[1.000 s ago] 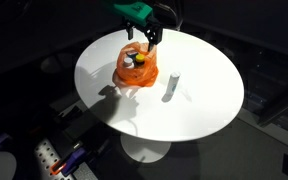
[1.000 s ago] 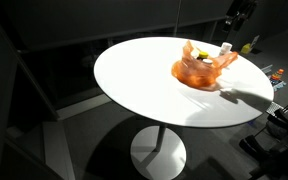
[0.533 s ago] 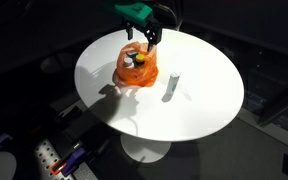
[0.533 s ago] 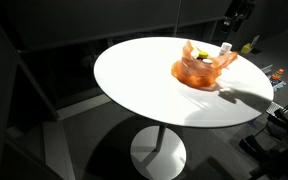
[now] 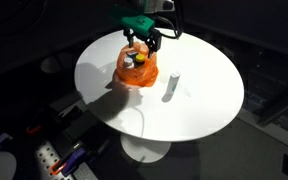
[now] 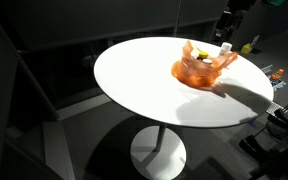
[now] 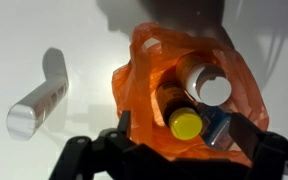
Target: Put the yellow and black bottle on the table
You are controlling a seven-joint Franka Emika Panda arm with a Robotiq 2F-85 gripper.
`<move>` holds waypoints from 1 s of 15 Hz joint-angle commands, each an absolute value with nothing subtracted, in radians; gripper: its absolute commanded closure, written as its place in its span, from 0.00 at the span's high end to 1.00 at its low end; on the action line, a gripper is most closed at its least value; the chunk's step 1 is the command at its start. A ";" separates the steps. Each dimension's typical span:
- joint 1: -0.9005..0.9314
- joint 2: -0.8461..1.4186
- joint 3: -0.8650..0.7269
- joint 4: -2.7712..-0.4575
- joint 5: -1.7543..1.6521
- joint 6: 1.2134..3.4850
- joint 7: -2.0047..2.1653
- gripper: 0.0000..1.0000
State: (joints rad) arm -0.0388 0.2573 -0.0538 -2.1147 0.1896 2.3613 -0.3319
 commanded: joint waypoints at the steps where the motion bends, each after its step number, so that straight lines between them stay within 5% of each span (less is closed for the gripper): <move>1: -0.063 0.357 -0.027 -2.025 0.148 2.361 -0.346 1.00; 14: -0.061 0.543 0.030 -1.840 0.041 2.328 -0.349 1.00; 15: -0.060 0.550 0.033 -1.832 0.037 2.325 -0.349 0.93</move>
State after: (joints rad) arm -0.0469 0.5159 0.0142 -1.8904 0.0636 2.3607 -0.3387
